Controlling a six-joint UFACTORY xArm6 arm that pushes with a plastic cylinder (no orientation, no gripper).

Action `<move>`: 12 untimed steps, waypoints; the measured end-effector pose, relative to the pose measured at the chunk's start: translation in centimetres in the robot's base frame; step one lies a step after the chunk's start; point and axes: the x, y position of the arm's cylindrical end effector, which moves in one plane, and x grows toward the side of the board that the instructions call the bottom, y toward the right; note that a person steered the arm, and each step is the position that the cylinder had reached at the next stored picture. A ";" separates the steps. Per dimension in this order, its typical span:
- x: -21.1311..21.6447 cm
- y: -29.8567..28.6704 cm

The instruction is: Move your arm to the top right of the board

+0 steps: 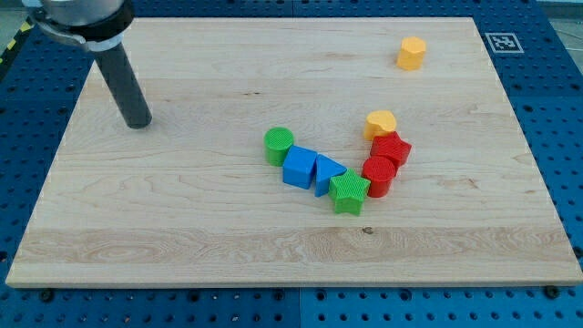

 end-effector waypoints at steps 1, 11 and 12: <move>-1.6 0.0; -13.6 9.8; -13.6 10.8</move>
